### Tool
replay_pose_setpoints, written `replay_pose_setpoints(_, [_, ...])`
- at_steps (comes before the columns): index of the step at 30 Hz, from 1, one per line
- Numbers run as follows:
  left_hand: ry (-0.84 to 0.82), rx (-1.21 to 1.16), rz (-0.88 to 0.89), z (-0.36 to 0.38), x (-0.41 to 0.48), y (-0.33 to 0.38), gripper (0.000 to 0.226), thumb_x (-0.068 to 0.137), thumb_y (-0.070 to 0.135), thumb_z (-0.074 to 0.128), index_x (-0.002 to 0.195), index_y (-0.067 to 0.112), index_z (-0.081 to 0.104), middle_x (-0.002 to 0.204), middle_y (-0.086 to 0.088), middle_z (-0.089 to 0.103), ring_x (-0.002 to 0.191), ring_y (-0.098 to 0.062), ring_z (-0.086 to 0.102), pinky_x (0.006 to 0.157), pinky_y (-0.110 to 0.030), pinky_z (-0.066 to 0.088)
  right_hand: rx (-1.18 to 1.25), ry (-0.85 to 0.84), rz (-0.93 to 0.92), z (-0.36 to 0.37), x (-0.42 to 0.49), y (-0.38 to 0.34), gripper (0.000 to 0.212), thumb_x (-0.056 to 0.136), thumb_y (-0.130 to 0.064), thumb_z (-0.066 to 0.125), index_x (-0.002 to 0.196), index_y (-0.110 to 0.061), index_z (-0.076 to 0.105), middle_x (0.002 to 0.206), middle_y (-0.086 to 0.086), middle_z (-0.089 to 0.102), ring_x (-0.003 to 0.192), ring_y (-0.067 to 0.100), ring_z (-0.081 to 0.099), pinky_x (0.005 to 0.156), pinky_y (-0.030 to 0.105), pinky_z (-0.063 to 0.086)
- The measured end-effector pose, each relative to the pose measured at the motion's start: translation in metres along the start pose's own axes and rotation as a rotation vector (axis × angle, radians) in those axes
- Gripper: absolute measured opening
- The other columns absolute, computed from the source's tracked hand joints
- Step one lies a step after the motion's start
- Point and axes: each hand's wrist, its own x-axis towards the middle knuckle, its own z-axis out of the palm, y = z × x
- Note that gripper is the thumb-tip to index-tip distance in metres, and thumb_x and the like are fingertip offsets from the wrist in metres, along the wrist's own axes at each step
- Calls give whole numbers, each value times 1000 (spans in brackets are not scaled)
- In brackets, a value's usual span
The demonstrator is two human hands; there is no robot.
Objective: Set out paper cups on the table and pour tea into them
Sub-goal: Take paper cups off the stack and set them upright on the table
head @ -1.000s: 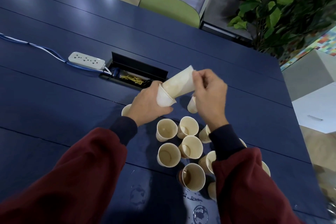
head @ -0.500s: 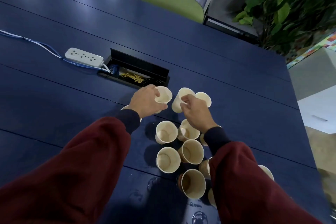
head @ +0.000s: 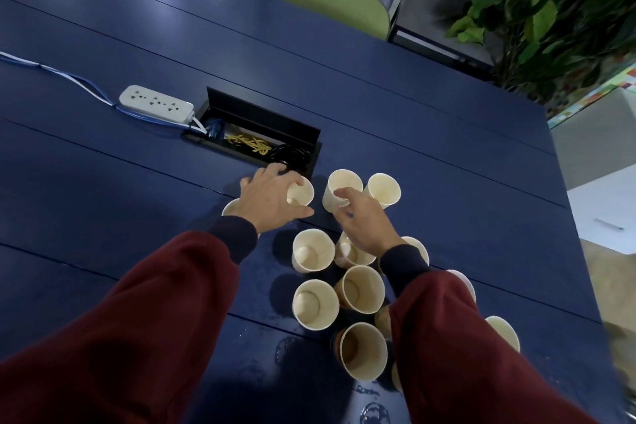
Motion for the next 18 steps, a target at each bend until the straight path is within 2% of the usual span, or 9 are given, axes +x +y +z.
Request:
replay_pose_setpoints(5, [194,-61,-75,-3,-26,-14,89,68,68,75,136,19,46,138,-5,47,126,-28,47,103,-51,33,56,101,-48,3,-11,-4,39,98,-18,59,137,-12,55,137,7,56,109,24,63,97,36,49])
replay_pose_setpoints(7, [184,0,-131,-2,-39,-21,99,65,73,75,139,16,43,140,-7,46,128,-30,46,103,-52,35,79,135,-64,5,-16,-7,37,98,-19,60,134,-13,57,136,5,56,107,22,63,95,36,49])
replay_pose_setpoints(9, [111,20,-188,2,-52,-27,103,65,70,78,143,15,37,144,-7,41,131,-31,43,103,-54,36,96,162,-77,6,-21,-11,34,98,-20,61,131,-14,58,133,3,56,106,21,63,94,37,50])
replay_pose_setpoints(11, [53,-43,-226,6,-61,-32,100,68,55,84,145,15,34,146,-9,38,129,-34,43,101,-55,42,107,194,-90,8,-26,-14,32,98,-21,61,129,-14,59,131,2,56,107,20,63,93,39,51])
replay_pose_setpoints(14, [96,-123,-201,8,-71,-39,75,77,27,80,139,12,41,138,-14,44,115,-37,52,91,-47,48,127,224,-123,10,-38,-25,31,98,-22,61,128,-16,60,130,1,57,110,18,61,95,37,50])
replay_pose_setpoints(18, [215,-196,-176,0,-85,-34,66,73,24,82,127,10,45,124,-11,51,102,-35,55,83,-45,48,139,229,-224,23,-64,-46,31,97,-20,62,128,-17,60,128,-1,58,112,15,58,99,35,46])
